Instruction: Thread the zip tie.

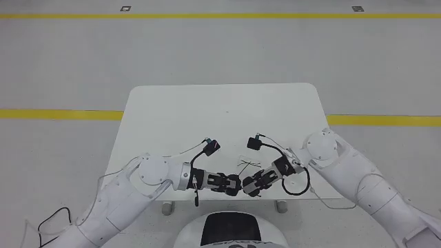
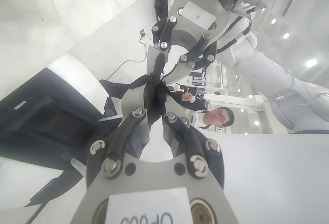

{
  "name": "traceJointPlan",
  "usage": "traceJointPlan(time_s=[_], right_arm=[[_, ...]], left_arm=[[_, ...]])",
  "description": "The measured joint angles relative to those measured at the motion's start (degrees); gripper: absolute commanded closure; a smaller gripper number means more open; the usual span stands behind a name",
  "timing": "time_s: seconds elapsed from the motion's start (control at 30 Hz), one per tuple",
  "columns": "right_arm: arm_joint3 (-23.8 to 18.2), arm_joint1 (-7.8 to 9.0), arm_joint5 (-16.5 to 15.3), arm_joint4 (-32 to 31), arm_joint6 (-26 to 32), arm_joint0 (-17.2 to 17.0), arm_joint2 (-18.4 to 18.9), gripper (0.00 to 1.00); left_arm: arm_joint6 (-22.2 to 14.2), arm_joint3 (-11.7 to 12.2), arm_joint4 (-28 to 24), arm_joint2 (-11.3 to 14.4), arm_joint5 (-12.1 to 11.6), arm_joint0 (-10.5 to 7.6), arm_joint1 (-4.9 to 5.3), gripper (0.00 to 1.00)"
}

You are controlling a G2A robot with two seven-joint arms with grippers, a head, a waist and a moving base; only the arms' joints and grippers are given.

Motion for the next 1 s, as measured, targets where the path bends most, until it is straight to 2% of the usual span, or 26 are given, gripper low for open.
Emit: traceJointPlan(time_s=[0.2,0.43,0.73,0.8,0.87,1.0], right_arm=[[-1.97,0.69,0.00,-0.81,-0.81,-2.21,3.63,0.00],[-5.62,1.63,0.00,-3.07,-2.50,-5.86,8.64,0.00],[-5.59,1.61,0.00,-3.06,-2.51,-5.84,8.62,0.00],[-5.63,1.64,0.00,-3.56,-3.93,-6.12,9.15,0.00],[-7.31,1.79,0.00,-3.24,-5.21,-6.69,10.58,0.00],[-10.11,1.88,0.00,1.47,-1.01,-8.81,15.39,0.00]], left_arm=[[1.44,0.83,-3.16,-1.84,-0.38,1.10,0.51,1.00],[2.47,3.55,-11.09,-4.39,-2.89,2.89,0.90,1.00],[3.13,3.81,-10.86,-4.84,-3.37,2.87,0.97,1.00],[4.61,4.47,-13.68,-4.98,-3.37,3.06,0.75,1.00],[5.22,6.15,-18.55,-5.42,-3.90,3.21,0.51,1.00],[2.73,9.43,-27.84,-5.97,-5.70,3.68,0.12,1.00]])
